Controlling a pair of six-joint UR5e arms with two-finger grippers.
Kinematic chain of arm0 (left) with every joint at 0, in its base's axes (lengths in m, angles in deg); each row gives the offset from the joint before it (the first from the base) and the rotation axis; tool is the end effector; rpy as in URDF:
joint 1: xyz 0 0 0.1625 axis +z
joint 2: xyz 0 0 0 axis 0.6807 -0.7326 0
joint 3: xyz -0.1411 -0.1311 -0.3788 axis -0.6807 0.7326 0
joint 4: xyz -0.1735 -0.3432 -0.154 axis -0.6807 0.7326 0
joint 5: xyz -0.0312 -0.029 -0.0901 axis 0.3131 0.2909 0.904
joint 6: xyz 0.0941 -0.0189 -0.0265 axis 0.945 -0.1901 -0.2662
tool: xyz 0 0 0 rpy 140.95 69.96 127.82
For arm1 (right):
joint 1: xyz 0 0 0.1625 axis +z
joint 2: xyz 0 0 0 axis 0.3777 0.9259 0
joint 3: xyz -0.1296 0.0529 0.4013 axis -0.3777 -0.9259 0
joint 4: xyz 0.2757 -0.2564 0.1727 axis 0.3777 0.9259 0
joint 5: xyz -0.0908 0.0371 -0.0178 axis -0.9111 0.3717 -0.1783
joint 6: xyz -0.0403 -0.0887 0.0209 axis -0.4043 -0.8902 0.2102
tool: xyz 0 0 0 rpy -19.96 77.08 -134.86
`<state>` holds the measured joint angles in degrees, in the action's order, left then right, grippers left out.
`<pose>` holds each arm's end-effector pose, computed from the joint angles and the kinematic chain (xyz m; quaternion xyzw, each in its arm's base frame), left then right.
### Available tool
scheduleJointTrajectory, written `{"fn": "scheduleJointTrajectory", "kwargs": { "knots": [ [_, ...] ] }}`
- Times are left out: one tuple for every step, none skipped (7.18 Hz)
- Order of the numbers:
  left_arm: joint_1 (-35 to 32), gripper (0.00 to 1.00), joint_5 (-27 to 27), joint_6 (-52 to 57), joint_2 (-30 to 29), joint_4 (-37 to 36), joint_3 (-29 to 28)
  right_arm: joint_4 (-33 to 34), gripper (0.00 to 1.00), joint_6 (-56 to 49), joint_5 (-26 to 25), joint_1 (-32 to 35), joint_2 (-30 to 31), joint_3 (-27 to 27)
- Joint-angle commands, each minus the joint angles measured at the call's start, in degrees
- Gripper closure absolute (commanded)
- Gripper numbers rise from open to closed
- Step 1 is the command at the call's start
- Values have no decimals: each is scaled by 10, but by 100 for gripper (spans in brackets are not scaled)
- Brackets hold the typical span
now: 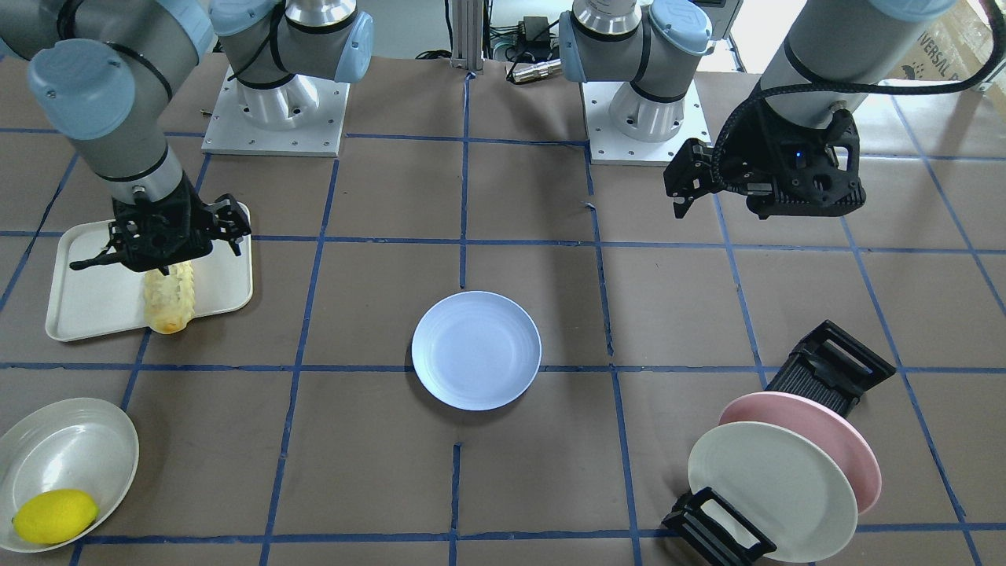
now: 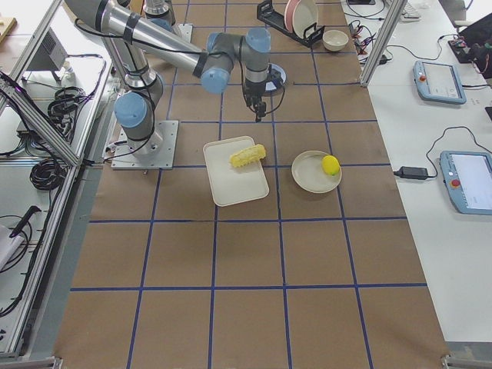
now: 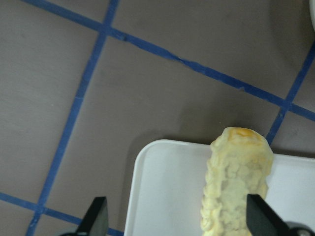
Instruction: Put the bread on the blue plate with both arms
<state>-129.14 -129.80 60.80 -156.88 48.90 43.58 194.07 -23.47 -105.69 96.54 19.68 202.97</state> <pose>-0.0973 -0.5189 0.4974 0.0029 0.9991 0.0414 0.0085 0.0042 -0.4570 0.2963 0.1975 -0.9799 -0.0094 0.0281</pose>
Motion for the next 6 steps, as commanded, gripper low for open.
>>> {"fn": "scheduleJointTrajectory", "kwargs": {
  "knots": [
    [0, 0, 4, -1, 0, -2, -1, 109, 0, -92, 4, -84, -42, 49],
    [2, 0, 5, -1, 3, -1, -1, 146, 0, -119, 4, -96, -75, 49],
    [1, 0, 4, -1, 12, 3, 12, 149, 0, -120, 9, -117, -90, 50],
    [-1, 0, 1, -4, 10, 4, 12, 144, 1, -119, 29, -121, -95, 56],
    [-1, 0, 1, -5, 6, 3, 10, 152, 23, -116, 47, -122, -93, 86],
    [-1, 0, 0, -7, 2, 4, 3, 168, 60, -109, 45, -122, -89, 106]
  ]
}}
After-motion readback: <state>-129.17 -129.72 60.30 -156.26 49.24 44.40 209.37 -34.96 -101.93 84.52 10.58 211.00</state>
